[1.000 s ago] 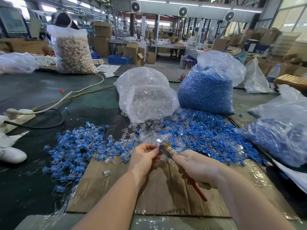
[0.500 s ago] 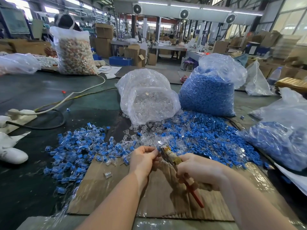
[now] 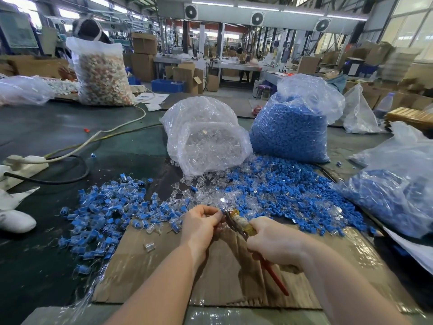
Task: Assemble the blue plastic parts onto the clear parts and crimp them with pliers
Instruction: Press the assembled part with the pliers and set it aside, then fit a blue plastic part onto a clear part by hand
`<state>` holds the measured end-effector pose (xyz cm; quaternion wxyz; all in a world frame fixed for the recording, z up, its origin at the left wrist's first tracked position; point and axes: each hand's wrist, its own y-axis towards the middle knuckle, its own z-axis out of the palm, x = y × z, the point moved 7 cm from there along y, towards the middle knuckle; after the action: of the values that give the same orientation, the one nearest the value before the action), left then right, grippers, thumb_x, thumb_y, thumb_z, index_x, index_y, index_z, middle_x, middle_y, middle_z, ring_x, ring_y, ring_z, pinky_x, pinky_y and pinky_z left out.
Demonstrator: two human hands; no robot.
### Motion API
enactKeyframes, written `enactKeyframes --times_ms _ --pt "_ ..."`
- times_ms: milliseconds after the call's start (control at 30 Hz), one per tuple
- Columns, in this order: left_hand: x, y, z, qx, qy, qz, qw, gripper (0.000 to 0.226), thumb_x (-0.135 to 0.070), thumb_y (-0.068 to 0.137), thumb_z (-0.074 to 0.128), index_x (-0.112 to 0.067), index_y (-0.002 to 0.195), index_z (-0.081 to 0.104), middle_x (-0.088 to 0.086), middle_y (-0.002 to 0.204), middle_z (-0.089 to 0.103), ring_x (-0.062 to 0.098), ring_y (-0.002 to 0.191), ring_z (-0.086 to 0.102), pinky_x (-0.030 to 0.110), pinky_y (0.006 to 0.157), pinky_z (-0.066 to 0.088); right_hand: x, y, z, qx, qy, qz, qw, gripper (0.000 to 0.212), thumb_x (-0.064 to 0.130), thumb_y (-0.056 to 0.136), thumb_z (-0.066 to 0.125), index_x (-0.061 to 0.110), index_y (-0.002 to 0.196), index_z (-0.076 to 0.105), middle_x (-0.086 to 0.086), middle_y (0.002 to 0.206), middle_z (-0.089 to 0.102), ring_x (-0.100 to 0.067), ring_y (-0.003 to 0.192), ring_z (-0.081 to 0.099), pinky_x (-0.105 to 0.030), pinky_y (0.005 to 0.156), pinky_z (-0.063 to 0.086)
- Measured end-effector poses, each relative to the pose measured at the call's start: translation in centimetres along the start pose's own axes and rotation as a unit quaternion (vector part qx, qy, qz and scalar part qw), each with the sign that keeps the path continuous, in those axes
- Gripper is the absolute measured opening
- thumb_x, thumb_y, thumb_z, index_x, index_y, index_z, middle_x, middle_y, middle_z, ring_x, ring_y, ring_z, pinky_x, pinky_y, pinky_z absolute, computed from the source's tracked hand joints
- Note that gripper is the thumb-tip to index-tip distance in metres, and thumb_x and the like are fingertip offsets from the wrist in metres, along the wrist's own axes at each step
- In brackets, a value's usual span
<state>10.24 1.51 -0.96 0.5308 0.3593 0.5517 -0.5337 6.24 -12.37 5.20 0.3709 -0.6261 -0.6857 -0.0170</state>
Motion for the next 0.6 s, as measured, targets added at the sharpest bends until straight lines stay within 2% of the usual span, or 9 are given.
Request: enactKeyframes --times_ms 100,200,367,467,533,600 --pt "-0.1 -0.2 0.0 0.000 0.013 0.002 1.000 0.003 -0.005 0.085 0.063 -0.008 0.086 0.063 0.007 0.070 0.067 0.009 0.055 0.065 0.021 0.051 0.050 0.0 0.3 0.3 -0.010 -0.016 -0.002 1.000 0.012 0.010 0.092 0.040 0.018 0.083 0.043 -0.001 0.081 0.052 -0.013 0.066 0.047 -0.022 0.053 0.035" --pt "-0.1 -0.3 0.0 -0.004 0.021 0.004 1.000 0.003 -0.007 0.086 0.062 -0.009 0.086 0.063 0.006 0.071 0.067 0.007 0.055 0.064 0.020 0.051 0.049 -0.1 0.5 0.6 -0.015 -0.014 -0.008 1.000 0.008 0.011 0.093 0.039 0.017 0.089 0.042 0.000 0.088 0.054 -0.011 0.070 0.050 -0.021 0.055 0.036" --pt "-0.4 -0.5 0.1 -0.007 -0.013 0.005 1.000 0.003 -0.004 0.087 0.060 -0.005 0.087 0.062 0.008 0.071 0.065 0.006 0.051 0.062 0.017 0.046 0.049 -0.7 -0.2 0.5 -0.006 0.136 -0.010 0.991 0.006 0.011 0.081 0.055 0.016 0.084 0.058 0.001 0.069 0.065 -0.010 0.056 0.062 -0.019 0.053 0.046" --pt "-0.6 -0.9 0.2 -0.020 0.004 0.025 0.999 0.003 -0.005 0.088 0.059 -0.007 0.087 0.062 0.012 0.078 0.067 0.006 0.056 0.063 0.017 0.047 0.050 -1.3 -0.6 0.3 -0.041 0.182 -0.018 0.982 0.016 0.010 0.077 0.063 0.017 0.092 0.060 0.001 0.072 0.065 -0.001 0.048 0.058 -0.011 0.042 0.041" --pt "-0.8 -1.1 0.4 -0.026 0.019 0.041 0.999 0.006 -0.004 0.089 0.057 -0.007 0.087 0.060 0.014 0.081 0.066 0.004 0.052 0.062 0.015 0.044 0.047 -1.4 -0.6 0.2 -0.091 0.163 -0.040 0.981 0.023 0.011 0.075 0.067 0.019 0.096 0.059 0.000 0.082 0.065 -0.001 0.056 0.059 -0.010 0.045 0.041" --pt "-0.8 -1.2 0.5 -0.028 0.025 0.050 0.998 0.007 -0.003 0.090 0.055 -0.007 0.087 0.059 0.014 0.080 0.064 0.001 0.046 0.059 0.013 0.041 0.044 -1.4 -0.5 0.3 -0.134 0.137 -0.060 0.980 0.029 0.013 0.073 0.068 0.017 0.101 0.060 -0.004 0.094 0.064 -0.009 0.073 0.062 -0.016 0.058 0.047"
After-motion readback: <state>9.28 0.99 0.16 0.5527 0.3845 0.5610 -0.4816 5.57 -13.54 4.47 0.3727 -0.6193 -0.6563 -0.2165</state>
